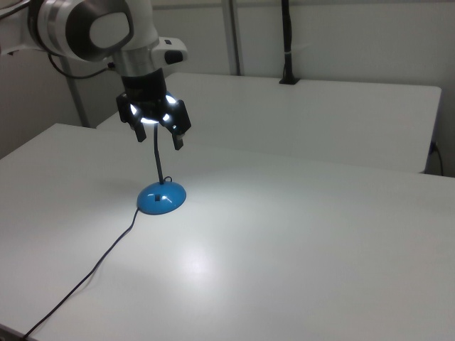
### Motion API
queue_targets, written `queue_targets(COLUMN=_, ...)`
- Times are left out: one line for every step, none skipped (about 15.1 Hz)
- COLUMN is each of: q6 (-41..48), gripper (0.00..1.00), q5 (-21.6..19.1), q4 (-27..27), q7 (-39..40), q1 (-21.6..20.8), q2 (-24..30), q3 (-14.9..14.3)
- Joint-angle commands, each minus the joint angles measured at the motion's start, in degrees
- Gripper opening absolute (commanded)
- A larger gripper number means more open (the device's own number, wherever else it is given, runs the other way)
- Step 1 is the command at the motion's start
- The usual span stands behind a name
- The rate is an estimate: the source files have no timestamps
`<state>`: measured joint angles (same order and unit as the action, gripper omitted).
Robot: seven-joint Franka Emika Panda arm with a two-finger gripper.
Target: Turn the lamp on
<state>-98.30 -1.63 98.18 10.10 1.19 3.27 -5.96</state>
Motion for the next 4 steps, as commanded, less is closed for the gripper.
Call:
queue_targets(q6=1.18, gripper=1.0, q5=0.39, q4=-2.29, q7=-1.4, q1=-0.58, q2=-1.16, q3=-0.9)
queue_targets(q6=1.18, gripper=1.0, q5=0.4, q4=-2.29, q7=-1.4, q1=-0.58, q2=-1.08, q3=-0.73)
queue_targets(q6=1.36, gripper=1.0, q5=0.48, q4=-2.2, q7=-1.05, q1=-0.58, q2=-1.08, q3=-0.72)
queue_targets(q6=1.36, gripper=1.0, q5=0.4, q4=-2.11, q7=-0.87, q1=-0.58, q2=-1.08, q3=-0.72)
